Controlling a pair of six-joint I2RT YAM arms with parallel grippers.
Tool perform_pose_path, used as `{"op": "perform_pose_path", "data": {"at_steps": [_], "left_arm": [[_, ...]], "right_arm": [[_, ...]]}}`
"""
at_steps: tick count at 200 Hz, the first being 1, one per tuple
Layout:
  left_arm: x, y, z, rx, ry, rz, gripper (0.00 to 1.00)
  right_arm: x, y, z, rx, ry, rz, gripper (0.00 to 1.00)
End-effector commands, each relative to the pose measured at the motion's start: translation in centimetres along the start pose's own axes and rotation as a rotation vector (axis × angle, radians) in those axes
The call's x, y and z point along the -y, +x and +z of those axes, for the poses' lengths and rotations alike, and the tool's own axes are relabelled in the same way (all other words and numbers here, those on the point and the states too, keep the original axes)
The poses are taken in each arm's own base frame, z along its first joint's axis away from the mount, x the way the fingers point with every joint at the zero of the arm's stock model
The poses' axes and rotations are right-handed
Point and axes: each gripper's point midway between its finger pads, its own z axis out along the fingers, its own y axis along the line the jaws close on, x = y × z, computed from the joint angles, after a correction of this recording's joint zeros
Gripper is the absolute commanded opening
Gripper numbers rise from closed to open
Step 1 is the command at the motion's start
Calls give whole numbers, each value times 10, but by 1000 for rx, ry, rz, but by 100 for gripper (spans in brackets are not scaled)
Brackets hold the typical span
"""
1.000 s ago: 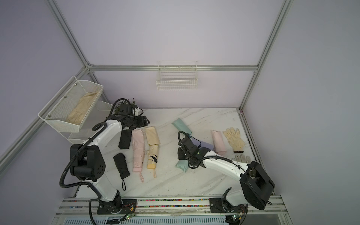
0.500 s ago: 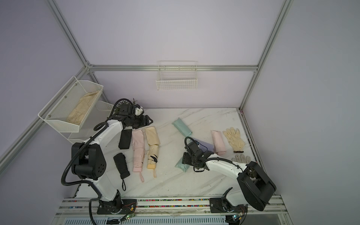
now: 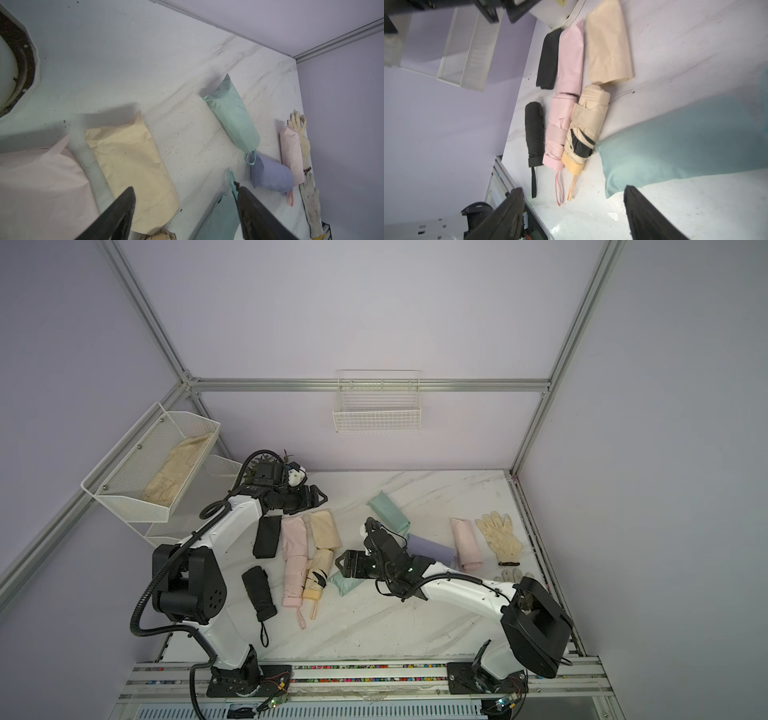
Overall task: Take umbrellas out of sleeves
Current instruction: Adjust the umbrella at the center of the board.
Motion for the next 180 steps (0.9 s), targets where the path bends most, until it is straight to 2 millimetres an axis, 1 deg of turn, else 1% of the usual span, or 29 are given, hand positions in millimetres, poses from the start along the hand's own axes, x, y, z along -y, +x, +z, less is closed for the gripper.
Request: {"op": "perform_pose_path", "data": {"at_steps": [1, 13, 25, 38, 47, 52, 85, 95, 105, 116, 132, 145, 160, 167, 180], "left_arm": [[9, -3, -8, 15, 38, -7, 77], [8, -2, -7, 13, 38, -8, 77], [8, -2, -6, 10, 40, -10, 77], [8, -1, -5, 6, 43, -11, 77], [8, 0, -4, 4, 42, -11, 77], [8, 0, -4, 4, 42, -11, 77], [7, 1, -4, 1, 41, -9, 77], [7, 1, -4, 1, 41, -10, 77], [7, 1, -3, -3, 42, -10, 77], [8, 0, -4, -1, 43, -7, 77], [8, 0, -4, 0, 44, -6, 77], [9, 0, -4, -2, 48, -8, 77], [9, 0, -3, -5, 52, -9, 77], [9, 0, -3, -6, 53, -9, 77], [9, 0, -3, -8, 54, -11, 77]], "right_arm": [[44, 1, -9, 5, 197, -30, 78], [45, -1, -6, 0, 204, -48, 79], [46, -5, 3, -11, 228, -93, 79], [50, -11, 20, -24, 271, -159, 78], [57, -15, 35, -46, 300, -193, 78], [59, -21, 42, -49, 308, -202, 78], [87, -44, 88, -91, 340, -182, 77], [96, -43, 102, -120, 336, -164, 77], [101, -41, 110, -143, 329, -149, 77], [109, -34, 117, -174, 335, -140, 76], [116, -25, 115, -205, 354, -136, 76], [119, -16, 105, -224, 359, -134, 76], [121, -7, 84, -234, 362, -141, 75], [122, 3, 72, -245, 362, -125, 74], [111, 23, 49, -263, 308, -104, 73]]}}
